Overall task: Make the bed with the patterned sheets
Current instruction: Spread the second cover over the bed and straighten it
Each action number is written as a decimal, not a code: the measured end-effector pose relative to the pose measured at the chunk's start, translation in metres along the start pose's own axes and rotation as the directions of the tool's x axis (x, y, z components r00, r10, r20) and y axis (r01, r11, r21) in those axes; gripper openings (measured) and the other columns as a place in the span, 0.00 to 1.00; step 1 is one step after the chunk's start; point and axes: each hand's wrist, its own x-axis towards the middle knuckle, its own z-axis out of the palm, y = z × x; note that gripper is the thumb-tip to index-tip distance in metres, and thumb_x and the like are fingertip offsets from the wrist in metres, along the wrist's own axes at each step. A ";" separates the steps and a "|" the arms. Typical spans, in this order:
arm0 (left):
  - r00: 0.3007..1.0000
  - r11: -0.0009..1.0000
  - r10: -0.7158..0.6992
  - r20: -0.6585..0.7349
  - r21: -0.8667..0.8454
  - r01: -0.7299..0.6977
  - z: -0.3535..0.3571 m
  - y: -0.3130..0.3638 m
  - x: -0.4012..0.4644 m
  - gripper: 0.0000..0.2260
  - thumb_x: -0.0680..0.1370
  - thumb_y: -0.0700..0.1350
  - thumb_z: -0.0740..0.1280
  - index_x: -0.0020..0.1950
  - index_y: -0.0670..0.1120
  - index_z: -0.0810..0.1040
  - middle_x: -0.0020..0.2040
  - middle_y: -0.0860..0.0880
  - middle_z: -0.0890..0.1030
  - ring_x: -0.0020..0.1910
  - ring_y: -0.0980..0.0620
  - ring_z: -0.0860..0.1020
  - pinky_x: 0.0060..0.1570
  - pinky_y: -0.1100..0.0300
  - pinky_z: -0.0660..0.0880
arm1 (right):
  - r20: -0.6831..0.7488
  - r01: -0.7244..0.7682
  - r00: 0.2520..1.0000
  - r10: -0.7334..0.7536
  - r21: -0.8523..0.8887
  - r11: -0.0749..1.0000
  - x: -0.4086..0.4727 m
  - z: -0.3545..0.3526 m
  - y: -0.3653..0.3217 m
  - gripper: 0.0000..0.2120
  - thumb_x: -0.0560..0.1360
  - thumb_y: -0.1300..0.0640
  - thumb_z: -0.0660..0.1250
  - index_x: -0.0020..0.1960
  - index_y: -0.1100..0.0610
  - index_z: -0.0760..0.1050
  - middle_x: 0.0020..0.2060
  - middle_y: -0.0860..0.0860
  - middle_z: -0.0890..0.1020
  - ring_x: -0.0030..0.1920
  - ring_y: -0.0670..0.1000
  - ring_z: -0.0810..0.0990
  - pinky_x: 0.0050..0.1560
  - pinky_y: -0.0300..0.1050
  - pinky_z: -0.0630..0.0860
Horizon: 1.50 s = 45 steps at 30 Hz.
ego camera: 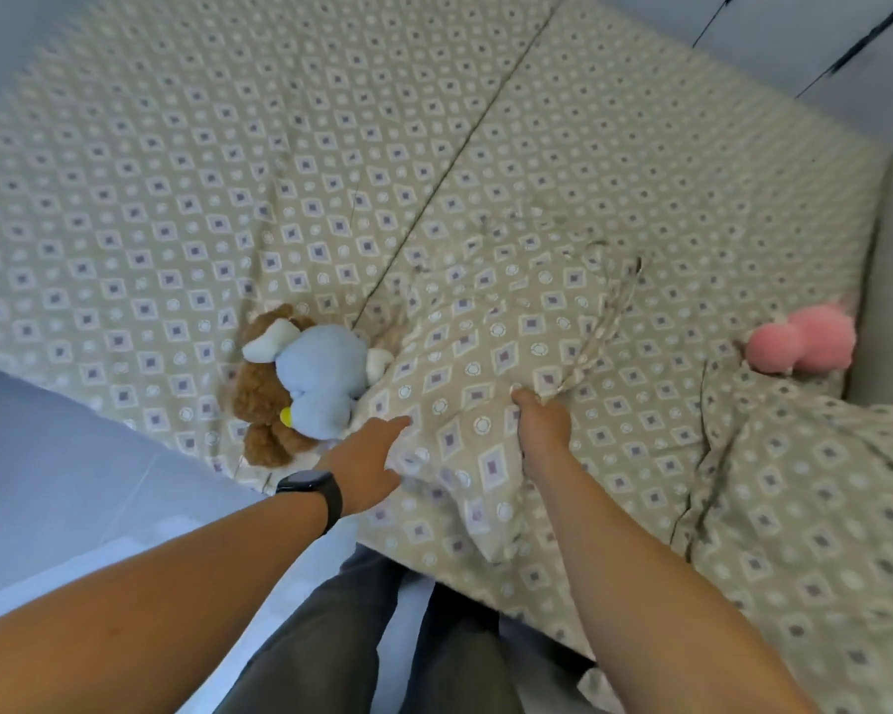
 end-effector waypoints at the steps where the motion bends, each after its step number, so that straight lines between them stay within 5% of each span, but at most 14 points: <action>1: 0.999 0.999 0.031 -0.006 0.027 -0.031 -0.013 0.009 -0.005 0.40 0.77 0.48 0.69 0.82 0.60 0.48 0.80 0.50 0.59 0.72 0.43 0.70 0.64 0.48 0.75 | 0.004 0.014 1.000 -0.014 0.012 1.000 -0.018 -0.008 -0.015 0.12 0.75 0.53 0.70 0.57 0.51 0.77 0.53 0.52 0.84 0.52 0.57 0.82 0.59 0.56 0.79; 4: 0.988 0.979 0.150 -0.022 0.143 -0.146 -0.052 0.035 -0.027 0.55 0.71 0.52 0.76 0.79 0.64 0.34 0.81 0.51 0.47 0.71 0.40 0.69 0.56 0.45 0.79 | 0.039 0.068 0.997 -0.072 0.091 0.994 -0.073 -0.032 -0.059 0.10 0.75 0.55 0.72 0.57 0.52 0.78 0.53 0.53 0.85 0.51 0.57 0.84 0.56 0.58 0.81; 7: 0.959 0.937 0.282 -0.041 0.228 -0.265 -0.084 0.069 -0.051 0.62 0.65 0.64 0.78 0.75 0.67 0.28 0.82 0.49 0.43 0.80 0.39 0.50 0.72 0.36 0.64 | 0.109 0.056 0.990 -0.084 0.239 0.969 -0.123 -0.053 -0.102 0.18 0.77 0.57 0.73 0.64 0.58 0.76 0.55 0.55 0.85 0.51 0.58 0.85 0.53 0.58 0.83; 9: 0.935 0.916 0.343 -0.092 0.255 -0.311 -0.094 0.095 -0.076 0.62 0.61 0.71 0.75 0.79 0.64 0.32 0.82 0.48 0.45 0.81 0.42 0.48 0.73 0.34 0.59 | 0.124 0.048 0.988 -0.092 0.319 0.947 -0.159 -0.073 -0.115 0.19 0.77 0.57 0.73 0.66 0.59 0.74 0.55 0.56 0.85 0.51 0.59 0.86 0.54 0.62 0.82; 11: 0.892 0.913 0.385 -0.237 0.241 -0.330 -0.100 0.112 -0.101 0.57 0.59 0.74 0.70 0.81 0.60 0.47 0.80 0.50 0.57 0.78 0.44 0.57 0.72 0.36 0.62 | 0.134 0.064 0.984 -0.117 0.349 0.935 -0.188 -0.089 -0.118 0.15 0.78 0.56 0.72 0.63 0.59 0.76 0.52 0.56 0.86 0.50 0.59 0.86 0.54 0.62 0.82; 15: 0.760 0.885 0.460 -0.459 0.173 -0.432 -0.105 0.123 -0.141 0.32 0.66 0.67 0.72 0.67 0.61 0.69 0.60 0.59 0.78 0.58 0.51 0.77 0.56 0.47 0.75 | 0.166 0.197 0.955 -0.246 0.263 0.944 -0.234 -0.119 -0.116 0.11 0.79 0.54 0.70 0.59 0.58 0.80 0.49 0.54 0.87 0.49 0.56 0.87 0.55 0.57 0.83; 20: 0.664 0.855 0.445 -0.601 0.064 -0.515 -0.084 0.149 -0.199 0.14 0.73 0.53 0.74 0.54 0.61 0.73 0.46 0.60 0.82 0.44 0.57 0.80 0.42 0.50 0.79 | 0.115 0.406 0.893 -0.436 0.214 0.889 -0.278 -0.154 -0.111 0.09 0.79 0.53 0.67 0.52 0.58 0.81 0.47 0.55 0.87 0.48 0.55 0.86 0.53 0.53 0.82; 27: 0.609 0.845 0.376 -0.698 -0.011 -0.534 -0.081 0.174 -0.254 0.09 0.74 0.48 0.75 0.47 0.55 0.75 0.39 0.57 0.82 0.39 0.61 0.79 0.36 0.57 0.72 | 0.069 0.592 0.798 -0.599 0.096 0.800 -0.330 -0.182 -0.107 0.19 0.78 0.40 0.65 0.56 0.57 0.75 0.51 0.52 0.81 0.55 0.53 0.81 0.62 0.57 0.77; 32: 0.557 0.816 0.354 -0.751 -0.042 -0.576 -0.094 0.167 -0.288 0.09 0.74 0.50 0.76 0.46 0.54 0.77 0.39 0.57 0.83 0.39 0.60 0.79 0.37 0.60 0.72 | 0.007 0.801 0.598 -0.802 0.025 0.598 -0.349 -0.187 -0.100 0.17 0.83 0.44 0.60 0.50 0.57 0.75 0.52 0.54 0.76 0.52 0.52 0.75 0.57 0.52 0.70; 36: 0.494 0.792 0.348 -0.797 -0.032 -0.610 -0.113 0.127 -0.328 0.11 0.72 0.44 0.78 0.45 0.52 0.77 0.39 0.57 0.82 0.39 0.59 0.78 0.34 0.65 0.70 | 0.057 0.847 0.526 -0.849 -0.124 0.517 -0.360 -0.162 -0.085 0.42 0.69 0.33 0.63 0.75 0.56 0.66 0.74 0.56 0.60 0.75 0.51 0.59 0.73 0.38 0.54; 38: 0.454 0.784 0.327 -0.829 -0.031 -0.620 -0.129 0.100 -0.357 0.11 0.70 0.41 0.79 0.46 0.49 0.78 0.39 0.55 0.82 0.38 0.58 0.78 0.35 0.66 0.71 | 0.077 0.844 0.487 -0.870 -0.297 0.447 -0.367 -0.142 -0.083 0.55 0.63 0.28 0.64 0.81 0.53 0.53 0.78 0.51 0.52 0.77 0.49 0.51 0.75 0.45 0.49; 40: 0.403 0.776 0.306 -0.863 -0.019 -0.630 -0.150 0.064 -0.390 0.12 0.69 0.39 0.80 0.45 0.49 0.79 0.39 0.55 0.82 0.37 0.58 0.78 0.35 0.68 0.70 | 0.117 0.830 0.469 -0.875 -0.398 0.391 -0.380 -0.110 -0.086 0.58 0.60 0.28 0.71 0.81 0.48 0.51 0.77 0.47 0.58 0.76 0.48 0.55 0.75 0.49 0.48; 42: 0.363 0.784 0.263 -0.894 -0.022 -0.621 -0.171 0.017 -0.424 0.13 0.69 0.40 0.80 0.46 0.51 0.80 0.40 0.55 0.82 0.37 0.58 0.78 0.36 0.67 0.71 | 0.224 0.845 0.498 -0.837 -0.341 0.412 -0.401 -0.064 -0.095 0.44 0.62 0.34 0.78 0.74 0.39 0.66 0.63 0.38 0.75 0.67 0.47 0.70 0.72 0.53 0.60; 45: 0.212 0.835 0.212 -0.954 0.065 -0.546 -0.202 -0.062 -0.466 0.15 0.69 0.47 0.78 0.52 0.55 0.80 0.44 0.58 0.83 0.43 0.59 0.80 0.45 0.56 0.75 | 0.352 0.869 0.491 -0.797 -0.128 0.479 -0.445 0.036 -0.097 0.08 0.70 0.48 0.79 0.45 0.48 0.83 0.37 0.38 0.85 0.49 0.52 0.84 0.45 0.41 0.76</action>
